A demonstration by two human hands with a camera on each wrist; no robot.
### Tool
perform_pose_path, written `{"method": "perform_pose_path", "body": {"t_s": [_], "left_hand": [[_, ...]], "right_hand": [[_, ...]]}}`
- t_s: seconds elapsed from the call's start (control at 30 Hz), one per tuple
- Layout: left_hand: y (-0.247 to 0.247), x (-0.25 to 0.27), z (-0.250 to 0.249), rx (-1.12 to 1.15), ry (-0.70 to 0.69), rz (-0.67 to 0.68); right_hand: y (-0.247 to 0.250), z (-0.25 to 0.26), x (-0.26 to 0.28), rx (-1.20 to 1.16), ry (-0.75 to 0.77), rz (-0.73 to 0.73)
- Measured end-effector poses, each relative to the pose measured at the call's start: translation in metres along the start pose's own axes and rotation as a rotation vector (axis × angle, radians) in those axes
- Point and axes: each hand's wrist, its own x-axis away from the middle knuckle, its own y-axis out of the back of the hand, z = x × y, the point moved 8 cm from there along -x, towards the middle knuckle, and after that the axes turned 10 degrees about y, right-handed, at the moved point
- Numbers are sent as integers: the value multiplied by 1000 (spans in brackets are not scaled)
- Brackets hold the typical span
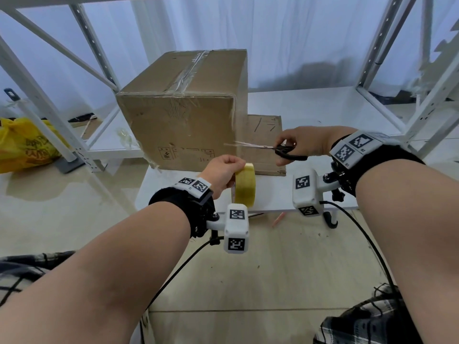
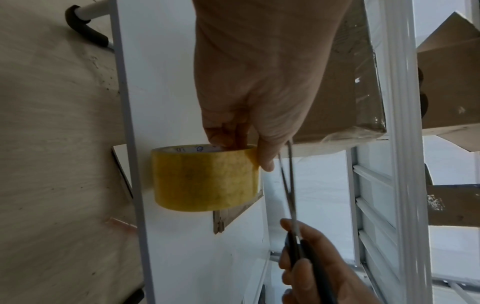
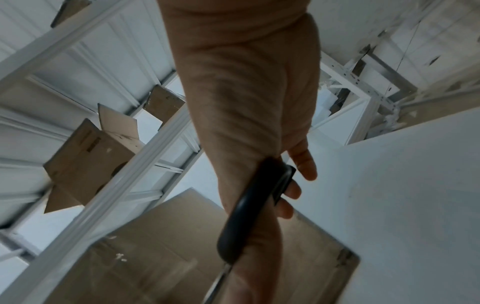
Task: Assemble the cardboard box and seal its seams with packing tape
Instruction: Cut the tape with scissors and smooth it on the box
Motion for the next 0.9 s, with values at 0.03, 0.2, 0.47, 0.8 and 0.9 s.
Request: {"method": "perform_pose_path", "body": {"t_s": [0.03, 0.2, 0.47, 0.8, 0.9], "left_hand": [[-4, 1, -1, -13, -6, 16], [-28, 5, -11, -105, -33, 77], [-101, 8, -51, -603, -399, 120], [-206, -28, -76, -1633, -942, 56], [-218, -39, -69, -1772, -984, 75]], "right_hand": [[-4, -5, 2, 7, -22, 29], [-14, -42, 24, -129, -140, -46], [-22, -125, 85, -33, -552, -269], [-49, -174, 80, -19, -756, -219], [-53, -174, 72, -79, -701, -230]]}}
